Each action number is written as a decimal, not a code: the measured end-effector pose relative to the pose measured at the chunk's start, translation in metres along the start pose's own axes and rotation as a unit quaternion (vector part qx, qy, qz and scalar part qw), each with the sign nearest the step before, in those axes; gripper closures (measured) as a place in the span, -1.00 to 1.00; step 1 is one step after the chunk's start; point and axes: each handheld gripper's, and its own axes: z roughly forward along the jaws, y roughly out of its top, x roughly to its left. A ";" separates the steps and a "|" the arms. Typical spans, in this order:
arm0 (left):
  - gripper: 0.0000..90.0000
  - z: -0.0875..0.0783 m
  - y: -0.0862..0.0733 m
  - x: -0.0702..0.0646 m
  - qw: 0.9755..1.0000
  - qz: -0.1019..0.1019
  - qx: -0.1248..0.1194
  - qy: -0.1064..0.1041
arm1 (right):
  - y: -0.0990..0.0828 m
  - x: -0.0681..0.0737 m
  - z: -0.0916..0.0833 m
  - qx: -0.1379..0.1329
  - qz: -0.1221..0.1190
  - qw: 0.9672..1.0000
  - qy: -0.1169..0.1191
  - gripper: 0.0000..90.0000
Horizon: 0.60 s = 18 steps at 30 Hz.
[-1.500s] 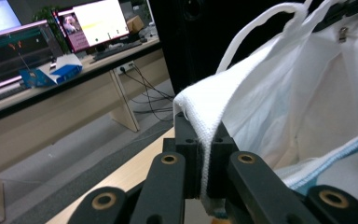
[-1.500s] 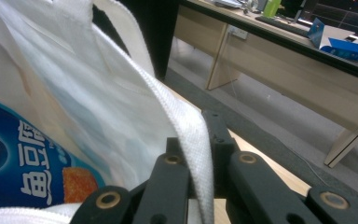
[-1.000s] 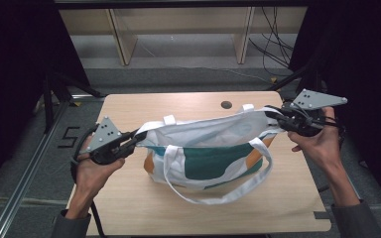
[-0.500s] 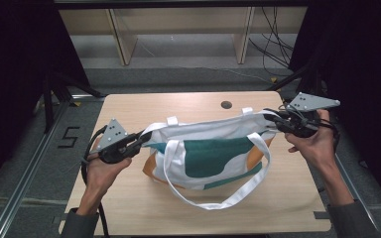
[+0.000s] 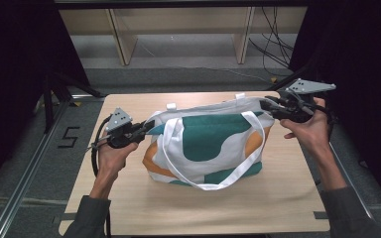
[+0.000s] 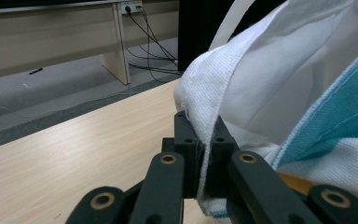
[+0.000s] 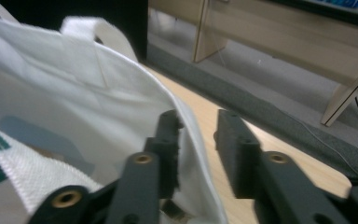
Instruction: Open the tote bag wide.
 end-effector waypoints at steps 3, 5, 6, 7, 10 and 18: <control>0.91 0.001 0.001 0.000 1.000 0.002 0.001 0.005 | 0.007 0.004 -0.018 -0.028 -0.007 1.000 0.007 0.39; 0.90 0.003 0.001 -0.002 1.000 -0.002 0.006 0.008 | 0.013 0.012 -0.032 -0.059 -0.016 0.998 0.020 0.28; 0.90 0.003 0.002 -0.001 1.000 0.000 0.006 0.008 | 0.016 0.018 -0.039 -0.068 -0.013 0.997 0.032 0.28; 0.90 0.004 0.002 -0.001 1.000 -0.001 0.004 0.008 | 0.019 0.021 -0.045 -0.071 -0.027 0.996 0.037 0.26; 0.90 0.005 0.002 0.000 1.000 -0.003 0.008 0.007 | 0.025 0.039 -0.049 -0.070 -0.039 0.993 0.089 0.18; 0.90 0.005 0.001 0.003 1.000 -0.006 0.003 0.002 | 0.036 0.050 -0.043 -0.077 -0.034 0.991 0.105 0.07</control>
